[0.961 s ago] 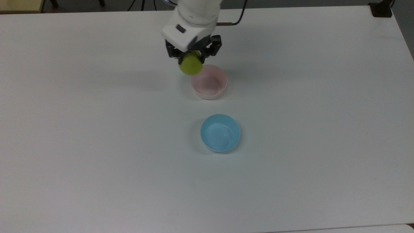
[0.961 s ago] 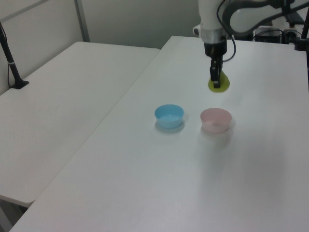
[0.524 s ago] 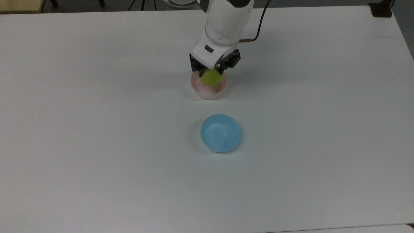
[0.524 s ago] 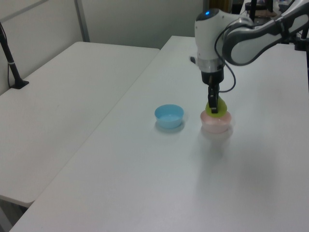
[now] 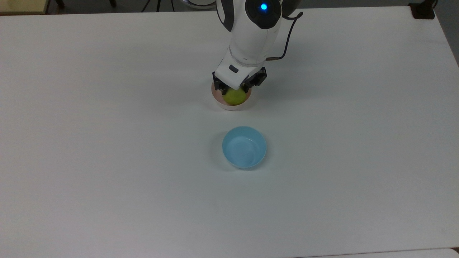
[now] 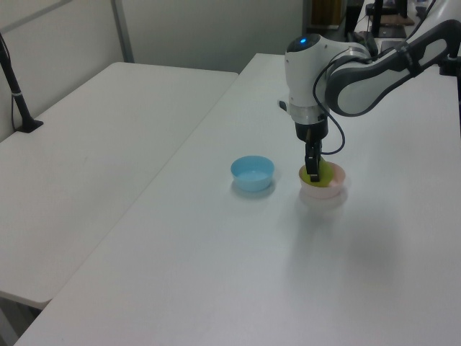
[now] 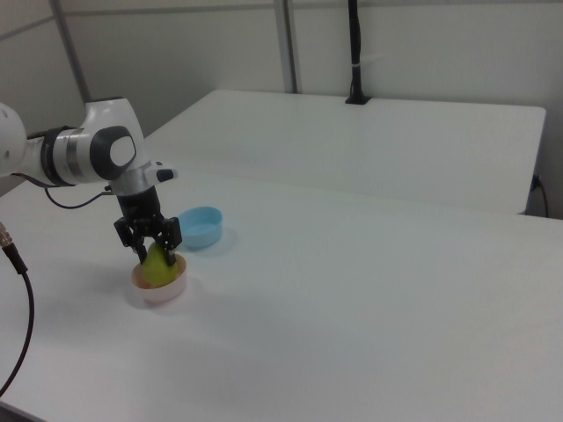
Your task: Place the pear in the bowl
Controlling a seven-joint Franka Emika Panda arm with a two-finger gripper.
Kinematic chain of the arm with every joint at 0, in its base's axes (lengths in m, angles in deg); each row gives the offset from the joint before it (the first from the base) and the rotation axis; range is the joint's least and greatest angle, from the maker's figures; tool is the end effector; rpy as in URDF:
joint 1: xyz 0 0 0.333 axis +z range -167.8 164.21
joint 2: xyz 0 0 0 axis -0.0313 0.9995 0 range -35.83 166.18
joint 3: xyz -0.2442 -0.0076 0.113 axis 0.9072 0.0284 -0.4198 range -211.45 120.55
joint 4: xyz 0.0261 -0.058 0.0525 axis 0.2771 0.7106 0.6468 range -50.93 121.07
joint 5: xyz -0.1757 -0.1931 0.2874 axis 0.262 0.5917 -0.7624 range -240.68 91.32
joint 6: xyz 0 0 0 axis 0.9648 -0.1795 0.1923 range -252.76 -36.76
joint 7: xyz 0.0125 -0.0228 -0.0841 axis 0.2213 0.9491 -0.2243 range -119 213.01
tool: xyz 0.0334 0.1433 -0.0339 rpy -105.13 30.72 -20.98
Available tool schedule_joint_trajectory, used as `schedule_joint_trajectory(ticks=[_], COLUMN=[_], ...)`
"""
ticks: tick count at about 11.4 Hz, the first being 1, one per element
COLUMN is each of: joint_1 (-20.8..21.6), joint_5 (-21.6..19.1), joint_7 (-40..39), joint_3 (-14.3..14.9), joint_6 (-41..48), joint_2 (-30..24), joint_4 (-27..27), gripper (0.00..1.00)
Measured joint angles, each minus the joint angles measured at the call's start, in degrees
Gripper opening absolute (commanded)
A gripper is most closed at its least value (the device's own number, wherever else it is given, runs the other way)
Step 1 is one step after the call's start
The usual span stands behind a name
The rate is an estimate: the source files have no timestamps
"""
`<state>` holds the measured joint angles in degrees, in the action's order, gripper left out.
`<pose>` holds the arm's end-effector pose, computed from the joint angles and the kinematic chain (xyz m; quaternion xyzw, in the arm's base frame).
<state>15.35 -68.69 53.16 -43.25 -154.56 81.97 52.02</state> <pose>0.5701 0.1421 0.2649 0.9915 0.1031 -0.0502 0.0610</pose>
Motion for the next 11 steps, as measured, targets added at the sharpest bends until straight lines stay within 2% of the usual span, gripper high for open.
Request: schedule_joint_trajectory(ticks=[1, 5, 8, 11], joint_1=[0.0, -0.1, -1.4, -6.2], joint_5=[0.0, 0.0, 0.0, 0.0], joint_7=[0.0, 0.4, 1.4, 1.4], joint_3=[0.0, 0.1, 0.9, 1.2], joint_6=[0.0, 2.1, 8.9, 14.0], joint_2=[0.0, -1.1, -6.0, -11.6], joint_4=[0.0, -0.4, -4.1, -7.0], gripper=[1.0, 1.0, 1.0, 1.0])
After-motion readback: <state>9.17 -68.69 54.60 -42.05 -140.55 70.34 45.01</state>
